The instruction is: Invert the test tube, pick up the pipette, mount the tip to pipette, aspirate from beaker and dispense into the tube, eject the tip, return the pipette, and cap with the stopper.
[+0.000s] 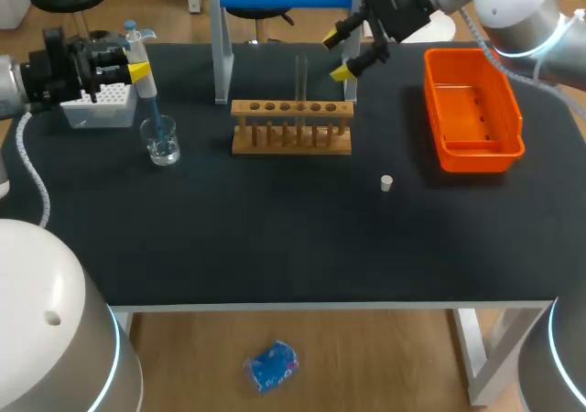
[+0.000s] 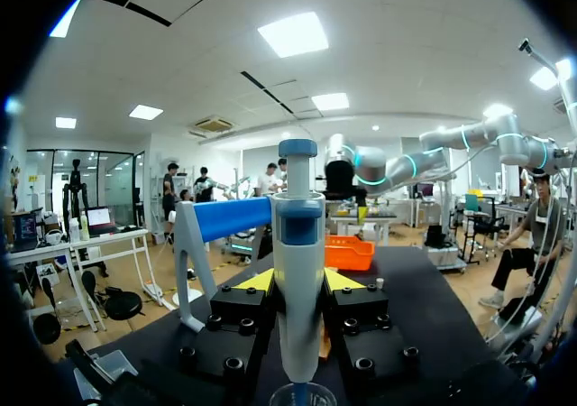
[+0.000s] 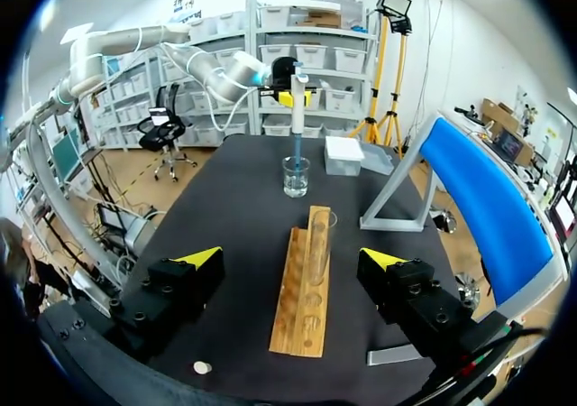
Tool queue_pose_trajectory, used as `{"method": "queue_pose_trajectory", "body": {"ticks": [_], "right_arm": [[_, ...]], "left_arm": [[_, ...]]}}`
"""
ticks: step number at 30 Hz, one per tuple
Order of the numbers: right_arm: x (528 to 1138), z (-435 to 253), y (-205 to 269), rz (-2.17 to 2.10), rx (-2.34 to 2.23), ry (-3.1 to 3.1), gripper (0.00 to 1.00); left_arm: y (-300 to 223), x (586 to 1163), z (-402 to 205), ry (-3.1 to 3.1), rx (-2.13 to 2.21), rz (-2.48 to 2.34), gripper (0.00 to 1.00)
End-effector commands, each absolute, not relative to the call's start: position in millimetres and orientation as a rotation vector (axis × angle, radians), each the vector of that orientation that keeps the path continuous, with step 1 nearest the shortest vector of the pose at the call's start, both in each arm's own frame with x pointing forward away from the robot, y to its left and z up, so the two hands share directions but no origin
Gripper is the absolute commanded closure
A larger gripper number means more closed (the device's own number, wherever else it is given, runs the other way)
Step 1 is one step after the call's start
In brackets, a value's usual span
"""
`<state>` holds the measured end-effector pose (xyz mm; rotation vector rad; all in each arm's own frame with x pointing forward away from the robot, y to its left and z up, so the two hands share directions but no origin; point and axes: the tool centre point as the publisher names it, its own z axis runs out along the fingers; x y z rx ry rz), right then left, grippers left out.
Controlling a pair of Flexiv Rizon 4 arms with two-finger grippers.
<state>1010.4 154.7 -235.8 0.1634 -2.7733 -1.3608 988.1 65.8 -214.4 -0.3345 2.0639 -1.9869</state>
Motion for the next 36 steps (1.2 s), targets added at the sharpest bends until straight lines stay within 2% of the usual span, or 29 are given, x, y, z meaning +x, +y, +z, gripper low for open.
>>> {"method": "queue_pose_trajectory", "body": {"ticks": [1,36], "right_arm": [[1016.0,-237.5,158.8,-1.347,0.171,-2.769,0.0],[1018.9,-238.7,165.6,-1.329,0.18,-2.779,0.0]], "left_arm": [[66.1,988.4,-214.3,2.064,-0.333,-1.988,1.0],[68.8,987.6,-211.0,2.065,-0.331,-1.987,1.0]]}}
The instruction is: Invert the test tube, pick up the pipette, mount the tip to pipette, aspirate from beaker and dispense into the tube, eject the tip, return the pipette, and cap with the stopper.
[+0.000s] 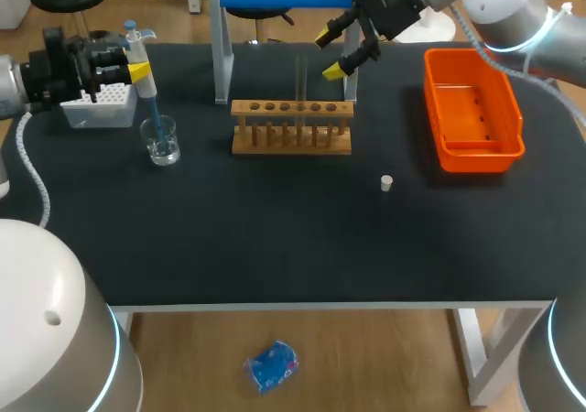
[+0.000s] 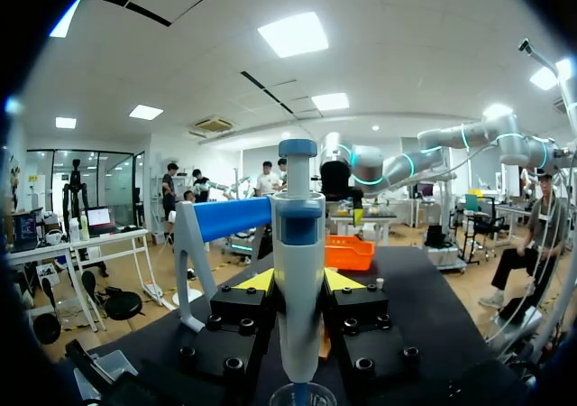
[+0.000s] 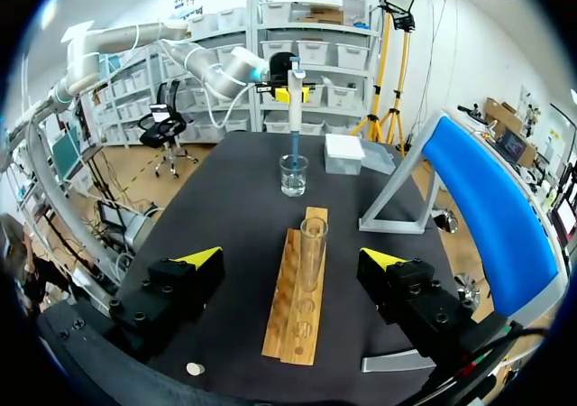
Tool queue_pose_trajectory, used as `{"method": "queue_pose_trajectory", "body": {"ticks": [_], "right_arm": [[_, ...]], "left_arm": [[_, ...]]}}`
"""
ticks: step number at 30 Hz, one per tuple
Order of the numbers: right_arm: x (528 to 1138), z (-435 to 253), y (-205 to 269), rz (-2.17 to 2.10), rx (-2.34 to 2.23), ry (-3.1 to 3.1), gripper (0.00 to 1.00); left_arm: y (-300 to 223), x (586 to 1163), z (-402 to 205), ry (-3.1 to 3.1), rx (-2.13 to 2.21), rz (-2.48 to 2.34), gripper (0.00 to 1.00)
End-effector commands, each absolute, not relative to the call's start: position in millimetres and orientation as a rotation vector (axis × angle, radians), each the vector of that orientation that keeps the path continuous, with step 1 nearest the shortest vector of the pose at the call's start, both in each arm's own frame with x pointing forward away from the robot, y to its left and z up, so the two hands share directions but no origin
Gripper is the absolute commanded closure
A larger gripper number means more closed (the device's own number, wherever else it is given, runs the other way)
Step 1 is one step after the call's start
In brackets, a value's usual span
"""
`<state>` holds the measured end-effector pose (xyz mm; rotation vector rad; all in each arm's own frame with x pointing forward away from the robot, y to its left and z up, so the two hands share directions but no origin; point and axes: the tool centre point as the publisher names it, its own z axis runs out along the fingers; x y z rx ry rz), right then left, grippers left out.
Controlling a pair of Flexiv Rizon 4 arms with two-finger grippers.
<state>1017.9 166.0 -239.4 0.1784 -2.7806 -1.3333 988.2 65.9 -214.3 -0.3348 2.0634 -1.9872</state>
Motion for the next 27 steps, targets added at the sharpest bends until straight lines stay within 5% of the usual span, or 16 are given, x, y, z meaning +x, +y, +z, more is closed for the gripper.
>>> {"method": "queue_pose_trajectory", "body": {"ticks": [1,27], "right_arm": [[1019,-239,166,-1.329,0.18,-2.779,0.0],[1019,-239,166,-1.329,0.18,-2.779,0.0]], "left_arm": [[70,987,-209,2.065,-0.326,-1.984,1.0],[71,985,-176,2.077,-0.281,-1.922,1.0]]}}
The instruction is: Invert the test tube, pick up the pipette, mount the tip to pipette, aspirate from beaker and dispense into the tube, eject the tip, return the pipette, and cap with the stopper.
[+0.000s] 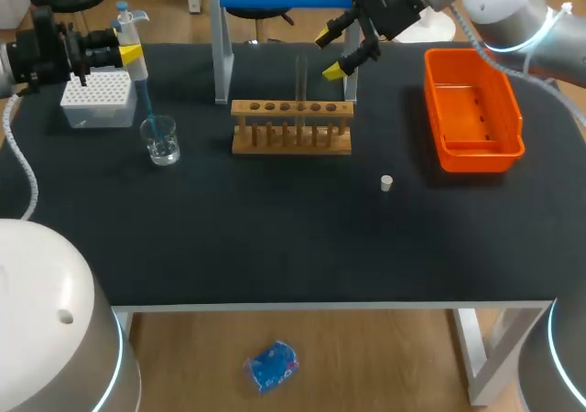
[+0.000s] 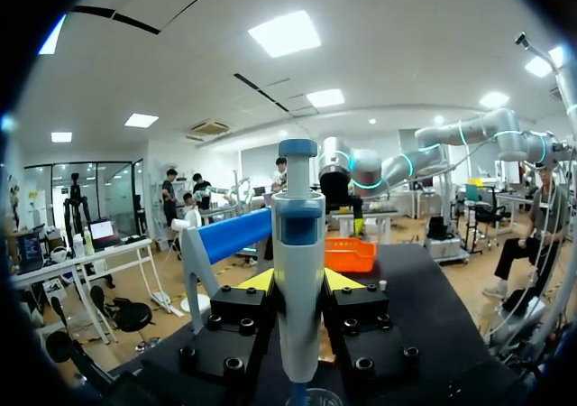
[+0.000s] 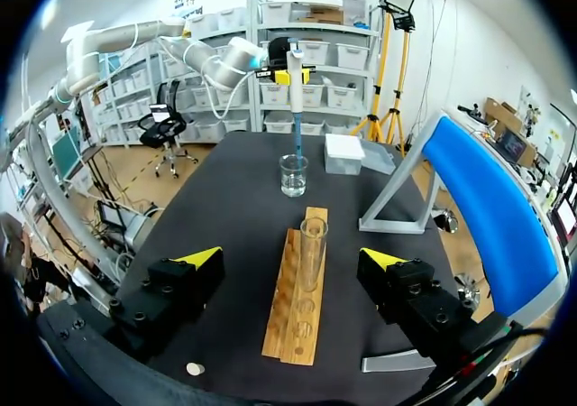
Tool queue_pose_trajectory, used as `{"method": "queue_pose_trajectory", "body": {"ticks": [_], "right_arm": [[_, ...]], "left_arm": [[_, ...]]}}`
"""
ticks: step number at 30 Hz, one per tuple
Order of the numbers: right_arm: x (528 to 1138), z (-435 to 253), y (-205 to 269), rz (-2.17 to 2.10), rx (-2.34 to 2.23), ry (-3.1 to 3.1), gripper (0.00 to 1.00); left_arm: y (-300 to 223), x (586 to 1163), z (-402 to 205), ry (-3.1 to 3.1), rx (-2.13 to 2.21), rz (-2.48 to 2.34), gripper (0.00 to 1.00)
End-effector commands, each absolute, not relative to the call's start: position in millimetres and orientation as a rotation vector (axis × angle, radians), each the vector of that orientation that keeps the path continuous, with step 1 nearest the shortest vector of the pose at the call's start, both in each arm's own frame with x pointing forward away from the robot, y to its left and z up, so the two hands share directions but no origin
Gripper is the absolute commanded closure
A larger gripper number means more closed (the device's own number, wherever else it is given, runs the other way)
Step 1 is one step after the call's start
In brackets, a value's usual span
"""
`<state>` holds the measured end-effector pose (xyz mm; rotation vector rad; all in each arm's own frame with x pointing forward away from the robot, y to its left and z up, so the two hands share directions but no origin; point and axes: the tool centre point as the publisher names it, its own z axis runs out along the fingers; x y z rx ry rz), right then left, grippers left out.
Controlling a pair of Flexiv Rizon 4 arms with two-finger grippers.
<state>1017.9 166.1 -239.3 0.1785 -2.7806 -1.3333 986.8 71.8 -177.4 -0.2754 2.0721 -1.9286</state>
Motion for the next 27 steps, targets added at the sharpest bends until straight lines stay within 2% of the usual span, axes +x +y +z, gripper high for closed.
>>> {"method": "queue_pose_trajectory", "body": {"ticks": [1,14,27], "right_arm": [[1019,-239,166,-1.329,0.18,-2.779,0.0],[1019,-239,166,-1.329,0.18,-2.779,0.0],[1019,-239,166,-1.329,0.18,-2.779,0.0]], "left_arm": [[70,984,-176,2.077,-0.28,-1.922,1.0],[66,977,-161,2.086,-0.258,-1.917,1.0],[56,969,-89,2.142,-0.235,-1.849,1.0]]}}
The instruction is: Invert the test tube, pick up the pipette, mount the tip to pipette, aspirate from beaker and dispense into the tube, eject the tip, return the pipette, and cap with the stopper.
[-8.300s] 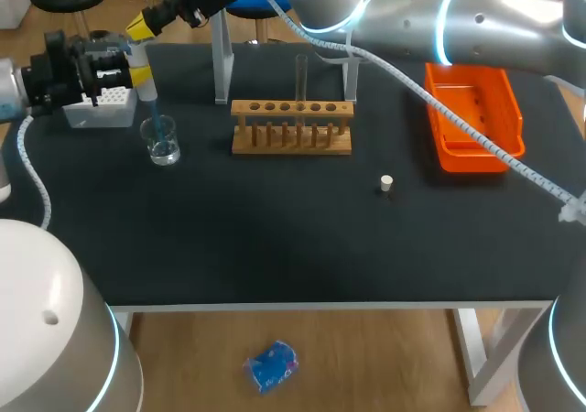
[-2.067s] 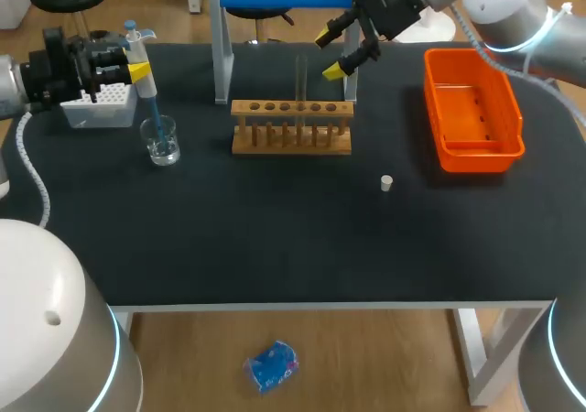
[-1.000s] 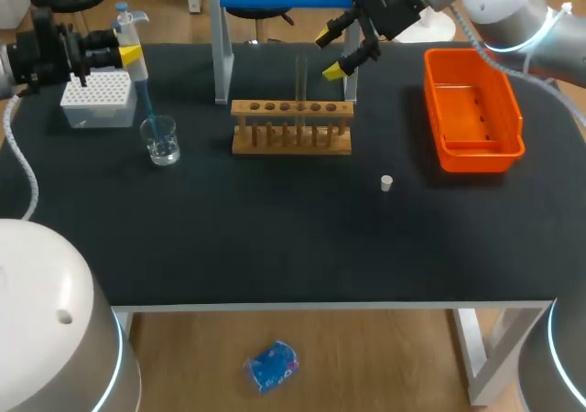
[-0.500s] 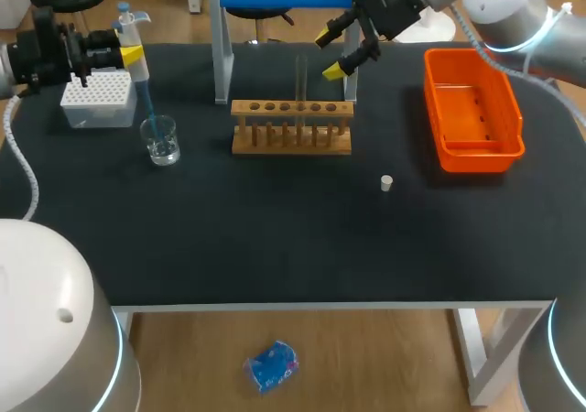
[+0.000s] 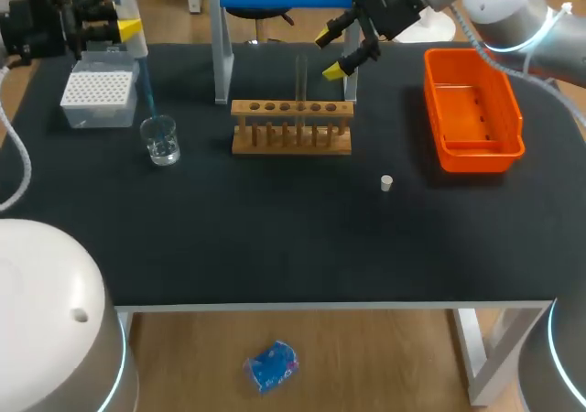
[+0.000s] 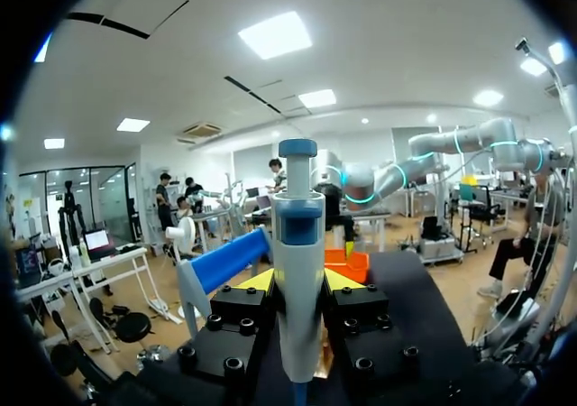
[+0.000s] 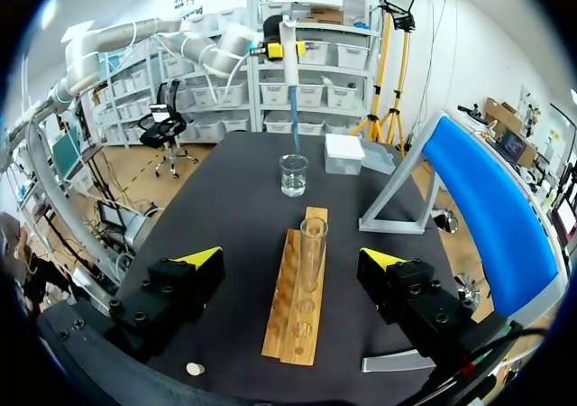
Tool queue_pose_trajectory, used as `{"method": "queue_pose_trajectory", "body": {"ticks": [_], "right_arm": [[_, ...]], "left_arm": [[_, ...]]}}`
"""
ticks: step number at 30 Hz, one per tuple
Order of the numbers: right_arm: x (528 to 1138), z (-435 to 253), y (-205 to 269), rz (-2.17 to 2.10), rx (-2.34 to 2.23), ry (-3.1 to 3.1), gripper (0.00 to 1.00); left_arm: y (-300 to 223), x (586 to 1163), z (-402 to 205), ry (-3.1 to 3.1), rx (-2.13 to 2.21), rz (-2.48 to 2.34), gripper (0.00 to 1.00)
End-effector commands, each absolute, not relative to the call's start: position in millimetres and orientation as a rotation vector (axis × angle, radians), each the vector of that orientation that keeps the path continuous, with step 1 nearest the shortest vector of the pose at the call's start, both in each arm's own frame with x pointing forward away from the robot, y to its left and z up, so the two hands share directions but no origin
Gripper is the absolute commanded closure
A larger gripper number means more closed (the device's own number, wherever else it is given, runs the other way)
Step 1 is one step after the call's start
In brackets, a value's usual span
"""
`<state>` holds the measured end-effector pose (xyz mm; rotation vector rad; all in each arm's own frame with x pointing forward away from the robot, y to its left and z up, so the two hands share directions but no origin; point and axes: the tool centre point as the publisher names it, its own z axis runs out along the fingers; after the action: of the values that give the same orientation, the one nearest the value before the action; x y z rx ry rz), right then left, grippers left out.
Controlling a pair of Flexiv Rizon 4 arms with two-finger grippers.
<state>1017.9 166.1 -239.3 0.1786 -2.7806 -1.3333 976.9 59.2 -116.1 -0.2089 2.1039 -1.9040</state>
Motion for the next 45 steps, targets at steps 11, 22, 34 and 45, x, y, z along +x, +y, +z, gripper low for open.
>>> {"method": "queue_pose_trajectory", "body": {"ticks": [11,22,34,45], "right_arm": [[1019,-239,166,-1.329,0.18,-2.779,0.0],[1019,-239,166,-1.329,0.18,-2.779,0.0],[1019,-239,166,-1.329,0.18,-2.779,0.0],[1019,-239,166,-1.329,0.18,-2.779,0.0]], "left_arm": [[41,957,-7,2.133,-0.179,-1.777,1.0],[31,946,44,2.115,-0.132,-1.73,1.0],[-21,934,59,2.142,-0.009,-1.765,1.0],[-108,930,61,2.206,0.182,-1.845,1.0]]}}
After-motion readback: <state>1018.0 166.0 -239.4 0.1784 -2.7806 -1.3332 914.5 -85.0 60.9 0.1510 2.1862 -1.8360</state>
